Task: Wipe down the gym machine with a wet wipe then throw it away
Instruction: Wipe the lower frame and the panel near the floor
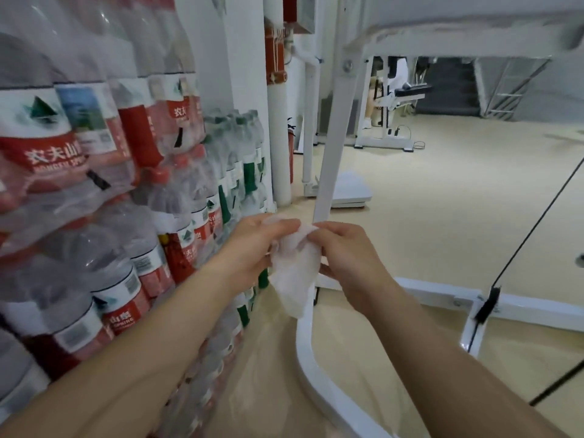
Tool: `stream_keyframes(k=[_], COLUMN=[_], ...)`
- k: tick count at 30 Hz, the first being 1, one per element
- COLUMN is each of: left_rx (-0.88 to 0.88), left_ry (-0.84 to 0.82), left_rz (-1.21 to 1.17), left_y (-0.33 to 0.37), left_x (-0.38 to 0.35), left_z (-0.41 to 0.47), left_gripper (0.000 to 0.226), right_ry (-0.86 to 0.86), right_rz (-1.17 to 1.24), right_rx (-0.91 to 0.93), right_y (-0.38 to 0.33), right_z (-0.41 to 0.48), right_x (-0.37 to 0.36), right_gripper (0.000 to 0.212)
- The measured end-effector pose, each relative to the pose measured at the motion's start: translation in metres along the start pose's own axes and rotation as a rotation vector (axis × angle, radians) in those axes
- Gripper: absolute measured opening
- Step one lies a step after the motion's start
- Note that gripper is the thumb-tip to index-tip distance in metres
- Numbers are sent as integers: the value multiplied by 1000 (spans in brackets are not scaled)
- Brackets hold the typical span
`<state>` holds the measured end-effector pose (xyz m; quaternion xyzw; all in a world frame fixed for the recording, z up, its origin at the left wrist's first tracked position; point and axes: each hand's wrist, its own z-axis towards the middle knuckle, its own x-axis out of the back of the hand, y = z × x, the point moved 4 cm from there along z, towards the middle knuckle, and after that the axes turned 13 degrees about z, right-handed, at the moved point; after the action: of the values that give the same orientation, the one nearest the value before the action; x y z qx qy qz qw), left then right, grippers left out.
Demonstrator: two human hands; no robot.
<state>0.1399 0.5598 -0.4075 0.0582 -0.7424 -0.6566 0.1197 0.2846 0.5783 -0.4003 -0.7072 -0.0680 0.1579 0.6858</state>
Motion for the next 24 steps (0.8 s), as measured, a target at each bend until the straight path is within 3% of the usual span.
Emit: stream_keyframes(k=[3, 5, 7, 9, 10, 12, 17, 21, 24], left_rx=[12, 61, 41, -46, -41, -38, 89, 80, 91], left_ry=[-23, 30, 150, 218, 217, 222, 234, 193, 136], left_rz=[-200, -218, -26, 85, 109, 142, 225, 288, 344], left_y=[29, 52, 72, 95, 120, 143, 193, 234, 272], left_x=[11, 20, 24, 29, 36, 41, 37, 20, -2], left_z=[-5, -1, -3, -9, -14, -29, -45, -51, -53], left_gripper=[5, 9, 11, 19, 23, 34, 23, 29, 43], right_ry=[12, 32, 30, -15, -29, -70, -103, -147, 77], right_rz=[274, 266, 79, -274, -477, -802, -1075, -820, -710], right_rx=[-139, -131, -58, 63, 128, 283, 419, 186, 56], right_y=[-33, -61, -87, -118, -151, -192, -287, -355, -387], right_z=[-2, 0, -7, -20, -24, -46, -73, -70, -54], right_x=[-9, -20, -29, -39, -48, -66, -80, -47, 7], right_gripper=[22, 17, 12, 18, 14, 25, 15, 19, 22])
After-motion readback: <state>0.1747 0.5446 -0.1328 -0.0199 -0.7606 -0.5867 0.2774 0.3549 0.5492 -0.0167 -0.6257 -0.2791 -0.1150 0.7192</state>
